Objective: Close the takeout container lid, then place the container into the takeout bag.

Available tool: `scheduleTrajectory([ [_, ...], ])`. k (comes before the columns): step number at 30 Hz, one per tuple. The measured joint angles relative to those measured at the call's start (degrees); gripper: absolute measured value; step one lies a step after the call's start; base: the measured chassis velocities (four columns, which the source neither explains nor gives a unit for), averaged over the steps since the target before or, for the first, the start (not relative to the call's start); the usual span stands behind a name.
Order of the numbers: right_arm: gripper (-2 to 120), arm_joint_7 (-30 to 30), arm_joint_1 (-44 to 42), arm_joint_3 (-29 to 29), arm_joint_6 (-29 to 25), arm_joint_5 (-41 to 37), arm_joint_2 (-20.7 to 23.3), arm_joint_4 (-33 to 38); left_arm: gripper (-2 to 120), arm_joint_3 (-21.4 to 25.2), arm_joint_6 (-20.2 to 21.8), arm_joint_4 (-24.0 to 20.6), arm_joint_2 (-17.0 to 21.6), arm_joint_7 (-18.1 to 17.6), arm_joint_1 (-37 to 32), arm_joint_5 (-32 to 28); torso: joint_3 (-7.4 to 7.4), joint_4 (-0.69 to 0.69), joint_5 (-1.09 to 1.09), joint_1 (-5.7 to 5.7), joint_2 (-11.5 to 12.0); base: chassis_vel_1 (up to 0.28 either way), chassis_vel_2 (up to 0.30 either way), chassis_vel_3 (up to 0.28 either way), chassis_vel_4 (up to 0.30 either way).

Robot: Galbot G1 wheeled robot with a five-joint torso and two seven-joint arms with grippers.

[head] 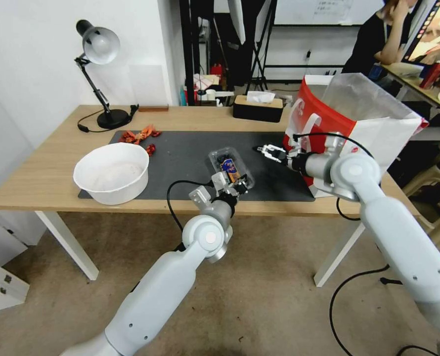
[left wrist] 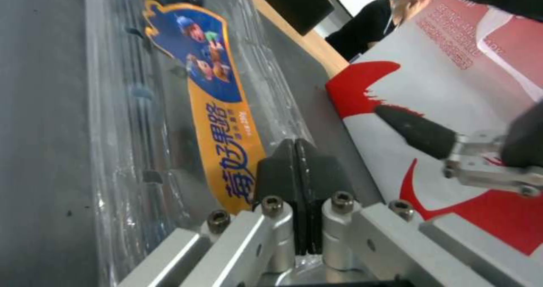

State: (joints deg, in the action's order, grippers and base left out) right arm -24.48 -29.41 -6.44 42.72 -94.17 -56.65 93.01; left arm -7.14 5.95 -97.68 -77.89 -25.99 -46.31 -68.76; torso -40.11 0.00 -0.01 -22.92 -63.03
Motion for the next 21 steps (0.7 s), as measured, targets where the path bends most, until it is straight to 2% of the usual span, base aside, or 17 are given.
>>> scheduleTrajectory([
  [6,100,0.79,3.04,4.57,-0.04,-0.53,-1.35,-2.65,0,0.39,-0.14,0.05,0.14,0.02,0.09,-0.29,0.00,0.00,0.01,0.00,0.00,0.000,0.000,0.000,0.000],
  [9,100,-1.17,4.98,7.19,-0.20,-2.08,-2.66,-3.61,0,0.45,-0.19,0.09,0.23,0.06,0.10,-0.38,0.00,0.00,0.01,0.00,0.00,0.000,0.000,0.000,0.000],
  [13,100,-3.33,6.26,9.06,-0.29,-2.77,-4.03,-4.75,0,0.52,-0.31,0.05,0.24,0.06,0.09,-0.39,0.00,0.01,0.00,0.00,0.00,0.000,0.000,0.000,0.000],
  [21,100,-3.68,6.25,10.10,-0.43,-0.04,-4.43,-4.79,0,0.54,-0.50,0.07,0.25,0.07,0.08,-0.40,0.00,0.00,0.01,0.00,0.00,0.000,0.000,0.000,0.000],
])
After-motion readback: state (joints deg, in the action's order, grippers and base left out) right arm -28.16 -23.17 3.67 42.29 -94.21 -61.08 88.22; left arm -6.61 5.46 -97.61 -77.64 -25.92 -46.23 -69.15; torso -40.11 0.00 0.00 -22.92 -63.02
